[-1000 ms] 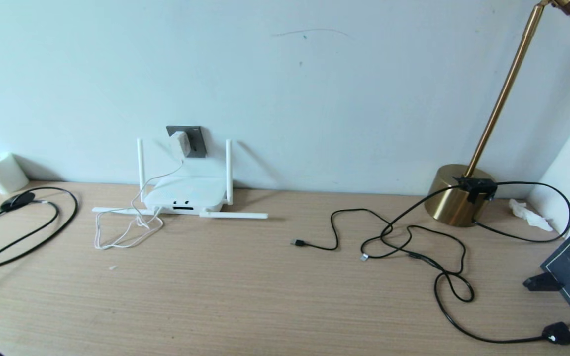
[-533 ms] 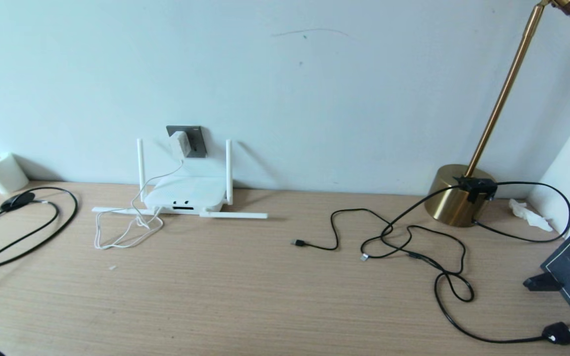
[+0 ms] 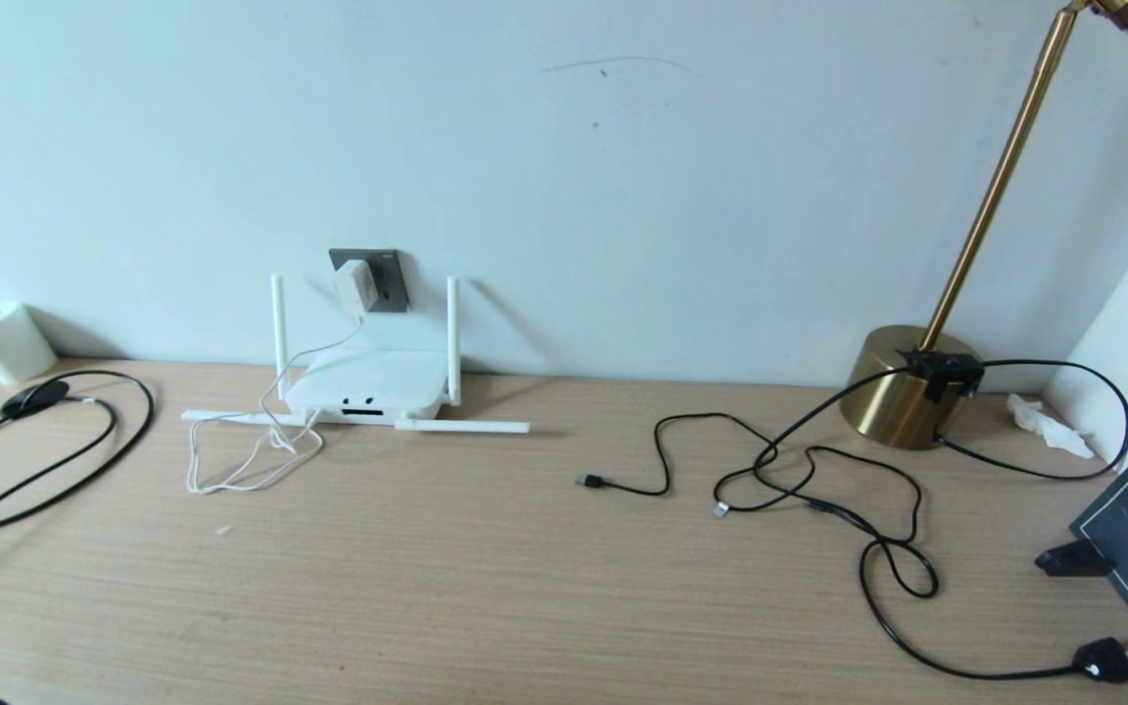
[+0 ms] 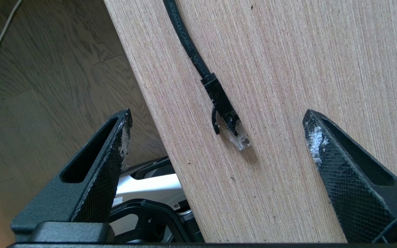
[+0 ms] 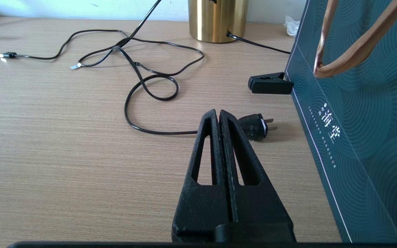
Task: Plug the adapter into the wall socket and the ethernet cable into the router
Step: Pick up cable
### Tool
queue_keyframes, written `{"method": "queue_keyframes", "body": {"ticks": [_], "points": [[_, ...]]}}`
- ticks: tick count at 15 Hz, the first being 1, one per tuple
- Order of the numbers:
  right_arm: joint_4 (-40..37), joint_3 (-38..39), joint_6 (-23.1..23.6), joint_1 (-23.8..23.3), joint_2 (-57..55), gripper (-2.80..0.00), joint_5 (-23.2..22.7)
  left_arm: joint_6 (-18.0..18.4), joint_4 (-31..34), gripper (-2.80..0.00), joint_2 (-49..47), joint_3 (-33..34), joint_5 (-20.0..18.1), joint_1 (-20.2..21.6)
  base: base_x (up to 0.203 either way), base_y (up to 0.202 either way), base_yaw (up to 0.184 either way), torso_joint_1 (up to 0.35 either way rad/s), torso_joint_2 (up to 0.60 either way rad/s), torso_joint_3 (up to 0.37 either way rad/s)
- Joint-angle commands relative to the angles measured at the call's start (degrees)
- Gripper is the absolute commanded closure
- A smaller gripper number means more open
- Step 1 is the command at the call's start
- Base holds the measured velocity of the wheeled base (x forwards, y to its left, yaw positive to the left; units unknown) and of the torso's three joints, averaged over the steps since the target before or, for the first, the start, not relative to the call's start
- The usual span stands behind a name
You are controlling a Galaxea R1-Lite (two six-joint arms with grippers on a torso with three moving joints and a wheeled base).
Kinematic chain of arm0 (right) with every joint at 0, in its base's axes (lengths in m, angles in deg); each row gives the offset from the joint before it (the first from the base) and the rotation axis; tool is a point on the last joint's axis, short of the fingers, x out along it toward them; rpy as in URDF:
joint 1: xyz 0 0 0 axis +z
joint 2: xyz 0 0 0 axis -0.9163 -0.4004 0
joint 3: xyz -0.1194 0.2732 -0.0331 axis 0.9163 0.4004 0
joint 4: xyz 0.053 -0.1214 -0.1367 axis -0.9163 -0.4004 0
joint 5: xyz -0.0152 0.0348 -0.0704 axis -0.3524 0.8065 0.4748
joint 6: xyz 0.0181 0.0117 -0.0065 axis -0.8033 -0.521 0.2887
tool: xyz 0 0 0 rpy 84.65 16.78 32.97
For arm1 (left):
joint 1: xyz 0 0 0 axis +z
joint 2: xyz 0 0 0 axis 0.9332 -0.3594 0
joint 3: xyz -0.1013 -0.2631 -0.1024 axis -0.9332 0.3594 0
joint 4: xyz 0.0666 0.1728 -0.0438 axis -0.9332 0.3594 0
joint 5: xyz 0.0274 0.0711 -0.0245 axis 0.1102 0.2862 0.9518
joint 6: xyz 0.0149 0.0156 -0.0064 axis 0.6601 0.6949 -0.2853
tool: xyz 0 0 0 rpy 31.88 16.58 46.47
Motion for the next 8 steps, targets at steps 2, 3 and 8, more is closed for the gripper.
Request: {"method": "queue_keyframes", "body": {"ticks": [2,3,8], "points": [[0.0,0.6,0.0,0.0,0.0,0.00,0.0,-0.1,0.0,-2.80,0.1,0.0,0.1,0.0,0.000,0.000,0.000,0.000,0.00,0.000],[0.0,0.6,0.0,0.0,0.0,0.00,0.0,-0.1,0.0,-2.80,0.3,0.0,0.1,0.0,0.000,0.000,0.000,0.000,0.00,0.000],[0.1,0.6,0.0,0.0,0.0,0.00,0.0,-0.1,0.1,0.00,-0.2,0.0,0.1,0.0,0.000,0.000,0.000,0.000,0.00,0.000]]}}
